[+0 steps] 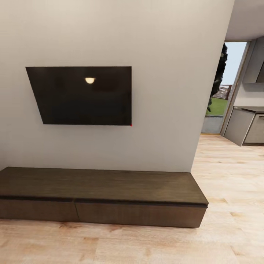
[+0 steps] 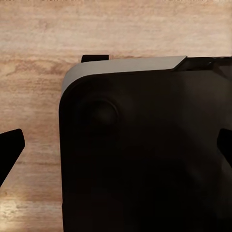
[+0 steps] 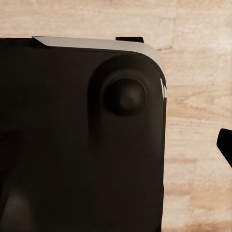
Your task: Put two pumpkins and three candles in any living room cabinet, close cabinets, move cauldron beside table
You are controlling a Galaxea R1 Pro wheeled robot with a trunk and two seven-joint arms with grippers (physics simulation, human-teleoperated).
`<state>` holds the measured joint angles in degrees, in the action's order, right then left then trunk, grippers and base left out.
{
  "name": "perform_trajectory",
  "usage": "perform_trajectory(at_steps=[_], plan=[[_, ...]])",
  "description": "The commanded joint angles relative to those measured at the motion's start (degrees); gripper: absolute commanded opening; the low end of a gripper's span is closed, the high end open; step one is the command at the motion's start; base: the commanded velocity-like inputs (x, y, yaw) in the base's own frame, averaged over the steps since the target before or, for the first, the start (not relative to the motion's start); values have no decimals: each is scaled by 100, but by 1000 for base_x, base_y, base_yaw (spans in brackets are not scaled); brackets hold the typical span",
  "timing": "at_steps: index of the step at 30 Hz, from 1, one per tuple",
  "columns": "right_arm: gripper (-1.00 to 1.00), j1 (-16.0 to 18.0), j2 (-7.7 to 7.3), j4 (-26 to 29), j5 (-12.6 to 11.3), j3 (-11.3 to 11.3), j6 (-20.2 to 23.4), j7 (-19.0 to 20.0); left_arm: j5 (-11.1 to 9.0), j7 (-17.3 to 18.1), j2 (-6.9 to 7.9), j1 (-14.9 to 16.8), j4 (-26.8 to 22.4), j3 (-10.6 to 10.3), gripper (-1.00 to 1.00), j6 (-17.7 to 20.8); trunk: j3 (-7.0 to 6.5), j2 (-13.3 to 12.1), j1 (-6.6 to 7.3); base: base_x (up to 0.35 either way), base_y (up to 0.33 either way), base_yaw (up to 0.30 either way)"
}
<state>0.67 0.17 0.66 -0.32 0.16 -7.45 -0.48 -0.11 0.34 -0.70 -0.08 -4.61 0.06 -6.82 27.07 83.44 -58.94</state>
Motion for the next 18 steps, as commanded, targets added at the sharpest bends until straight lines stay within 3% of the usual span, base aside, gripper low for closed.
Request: perform_trajectory(at_steps=[1,11,18], plan=[[100,3,1,-5,-3,2,-21,-5,0,4,0,-1,-5,0,100,-11,23,44,-22,0,0,0],[100,0,1,-7,-7,7,-15,-5,-9,1,8,-1,-68,11,100,-34,41,84,-44,0,0,0],[100,0,1,-6,-4,10,-18,-3,-15,1,15,-1,-91,-11,100,-46,167,365,-198,0,0,0]])
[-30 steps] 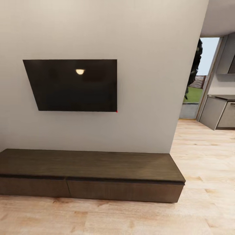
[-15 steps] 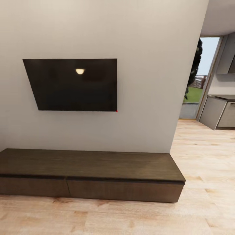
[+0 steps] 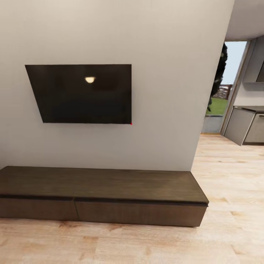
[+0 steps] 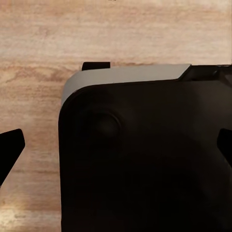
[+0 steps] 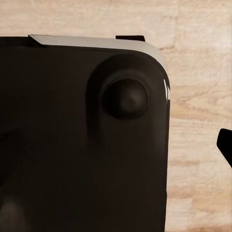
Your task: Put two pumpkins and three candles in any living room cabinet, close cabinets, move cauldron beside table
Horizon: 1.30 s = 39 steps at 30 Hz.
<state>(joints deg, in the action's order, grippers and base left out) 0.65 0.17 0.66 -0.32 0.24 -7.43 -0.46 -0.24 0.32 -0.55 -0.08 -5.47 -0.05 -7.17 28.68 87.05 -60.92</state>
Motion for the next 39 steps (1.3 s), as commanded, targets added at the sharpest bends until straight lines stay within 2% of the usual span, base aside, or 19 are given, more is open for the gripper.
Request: perform_trajectory(at_steps=[1,7,11,13,16,18,19,22,23,25,28,31,34,38,39], plan=[[100,4,1,-5,-3,2,-20,-2,-3,3,6,-1,-32,-2,100,-11,23,44,-23,0,0,0],[100,4,1,-4,-3,-5,-56,1,-8,-15,45,-1,-485,-4,100,10,131,285,-154,0,0,0],[100,1,-3,61,-3,-2,-279,0,-31,-17,91,3,-1104,5,100,67,203,445,-242,0,0,0],[100,-1,-16,240,-8,8,-337,1,-101,-12,112,4,-1416,26,100,93,239,525,-286,0,0,0],[100,-1,-14,1026,-8,13,-283,1,-282,-8,150,4,-2089,68,100,413,293,646,-352,0,0,0],[100,-2,-5,1902,-15,5,54,1,-323,-6,161,2,-2594,79,100,929,329,726,-396,0,0,0],[100,-3,-4,2169,-16,3,197,1,-327,-6,163,2,-2727,82,100,1069,347,766,-418,0,0,0],[100,-3,-2,3841,-25,3,1271,-5,-333,-6,163,0,-3446,91,100,1729,400,886,-484,0,0,0],[100,-3,-4,4251,-27,3,1621,-5,-331,-6,162,-1,-3629,95,100,1871,418,926,-506,0,0,0],[100,-3,-6,4719,-18,1,2138,-11,-332,-6,161,-1,-3874,93,100,2069,454,1007,-550,0,0,0],[100,-3,-8,4970,-15,2,2489,-18,-331,-5,160,18,-4149,93,100,2205,508,1127,-616,0,0,0],[100,-3,-6,5009,-19,5,2551,-4,-339,-5,155,24,-4363,89,100,2255,562,1247,-681,0,0,0],[100,-3,-1,5017,-9,-3,2575,-6,-338,-5,148,25,-4560,86,100,2470,616,1368,-747,0,0,0],[100,-3,1,5029,-18,-6,2559,-8,-343,-5,145,25,-5160,84,100,2995,688,1528,-835,0,0,0],[100,-3,-1,5089,-23,5,2599,5,-350,-5,127,38,-5817,84,100,3435,706,1568,-857,0,0,0]])
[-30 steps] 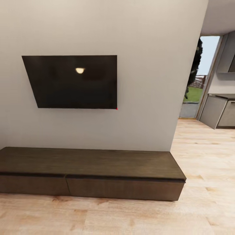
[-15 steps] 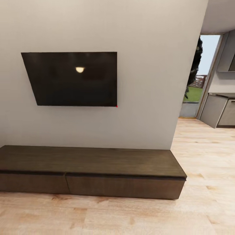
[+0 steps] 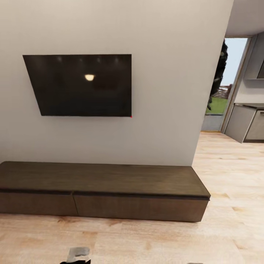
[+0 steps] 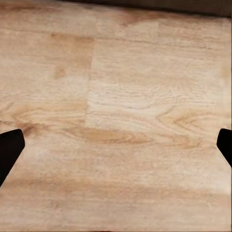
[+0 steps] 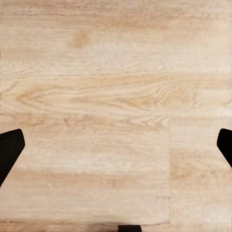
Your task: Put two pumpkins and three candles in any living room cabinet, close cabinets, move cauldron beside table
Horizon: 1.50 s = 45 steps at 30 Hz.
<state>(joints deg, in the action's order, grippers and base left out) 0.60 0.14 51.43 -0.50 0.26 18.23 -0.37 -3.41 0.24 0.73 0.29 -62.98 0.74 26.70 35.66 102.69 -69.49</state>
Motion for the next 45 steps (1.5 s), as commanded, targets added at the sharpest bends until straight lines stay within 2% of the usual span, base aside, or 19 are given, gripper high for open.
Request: perform_trajectory(at_steps=[1,5,13,16,19,22,24,26,30,32,34,36,37,38,39,40,42,43,45], plan=[[100,1,2,42,-8,5,48,-1,-34,5,-6,8,-255,5,100,206,26,44,-22,0,0,0],[100,1,3,325,-93,34,67,-16,-37,-3,-39,107,-719,7,100,743,98,205,-110,0,0,0],[100,11,10,537,-612,54,21,-37,-88,-8,-60,402,-987,12,100,1065,133,285,-154,0,0,0],[100,73,10,542,-1138,61,-81,-34,-223,-4,-65,454,-1061,9,100,1415,133,285,-154,0,0,0],[100,168,5,516,-2181,63,-474,-28,-380,-10,-50,598,-1228,6,100,1793,133,285,-154,0,0,0],[100,306,4,438,-3305,56,-1162,-30,-446,4,-23,768,-1574,7,100,2366,133,285,-154,0,0,0],[100,394,3,325,-3645,38,-1412,-36,-490,12,-18,857,-1736,7,100,2658,133,285,-154,0,0,0],[100,516,3,112,-3816,24,-1554,-24,-574,16,-15,952,-1844,6,100,2826,133,285,-154,0,0,0],[100,803,3,-469,-4017,12,-1637,236,-1071,19,-1,1271,-2014,2,100,3004,133,285,-154,0,0,0],[100,931,1,-650,-4087,31,-1556,640,-1459,20,3,1328,-2038,-5,100,3027,133,285,-154,0,0,0],[100,1056,-6,-803,-4249,49,-1353,928,-1713,20,10,1351,-2048,-9,100,3034,133,285,-154,0,0,0],[100,1257,-16,-1096,-4745,73,-1006,1258,-1964,20,26,1364,-2055,-9,100,3039,133,285,-154,0,0,0],[100,1379,-19,-1280,-5089,81,-902,1399,-2052,20,31,1365,-2057,-7,100,3040,133,285,-154,0,0,0],[100,1469,-23,-1410,-5301,83,-864,1476,-2090,20,33,1366,-2058,-6,100,3041,133,285,-154,0,0,0],[100,1703,-33,-1775,-5819,86,-790,1695,-2168,20,36,1367,-2059,-5,100,3042,133,285,-154,0,0,0],[100,1842,-39,-2021,-6093,87,-755,1887,-2200,23,35,1368,-2056,-9,100,3044,133,285,-154,0,0,0],[100,2016,-50,-2334,-6376,87,-709,2191,-2256,42,34,1368,-2051,-6,100,3052,133,285,-154,0,0,0],[100,2114,-56,-2493,-6490,91,-685,2368,-2366,89,33,1368,-2048,-13,100,3055,133,285,-154,0,0,0],[100,2244,-63,-2672,-6629,100,-624,2612,-2826,256,45,1368,-2043,-51,100,3062,133,285,-154,0,0,0]])
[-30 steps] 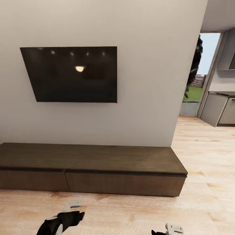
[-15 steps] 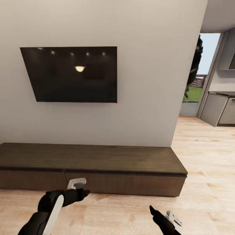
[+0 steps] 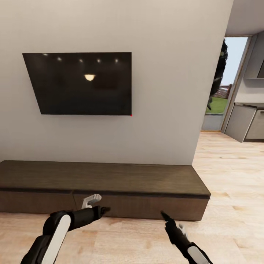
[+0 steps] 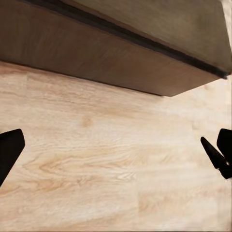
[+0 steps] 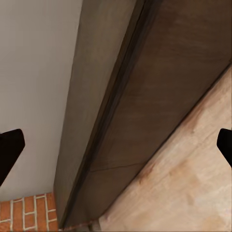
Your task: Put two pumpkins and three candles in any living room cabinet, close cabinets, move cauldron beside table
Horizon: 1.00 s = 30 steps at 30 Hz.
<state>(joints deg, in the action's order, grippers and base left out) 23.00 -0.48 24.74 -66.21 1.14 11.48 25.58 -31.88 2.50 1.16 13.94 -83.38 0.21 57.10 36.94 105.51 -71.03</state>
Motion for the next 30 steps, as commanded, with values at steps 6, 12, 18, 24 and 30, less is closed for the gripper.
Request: perform_trajectory(at_steps=[6,12,18,24,30], plan=[[100,89,-199,-125,-748,16,437,302,-1454,225,463,-40,44,-301,100,34,6,3,1,0,0,0],[100,107,-373,-135,-1134,14,753,438,-3164,240,1149,-65,-39,-1475,100,13,6,3,1,0,0,0],[100,270,-406,-184,-1195,11,644,448,-3540,239,1226,-29,-59,-1695,100,-4,6,3,1,0,0,0],[100,316,-476,-183,-1197,17,604,572,-3598,242,1224,-3,-105,-1542,100,-6,6,3,1,0,0,0],[100,322,-542,-165,-1180,18,595,605,-3850,236,1246,1,-122,-1487,100,-6,24,43,-21,0,0,0]])
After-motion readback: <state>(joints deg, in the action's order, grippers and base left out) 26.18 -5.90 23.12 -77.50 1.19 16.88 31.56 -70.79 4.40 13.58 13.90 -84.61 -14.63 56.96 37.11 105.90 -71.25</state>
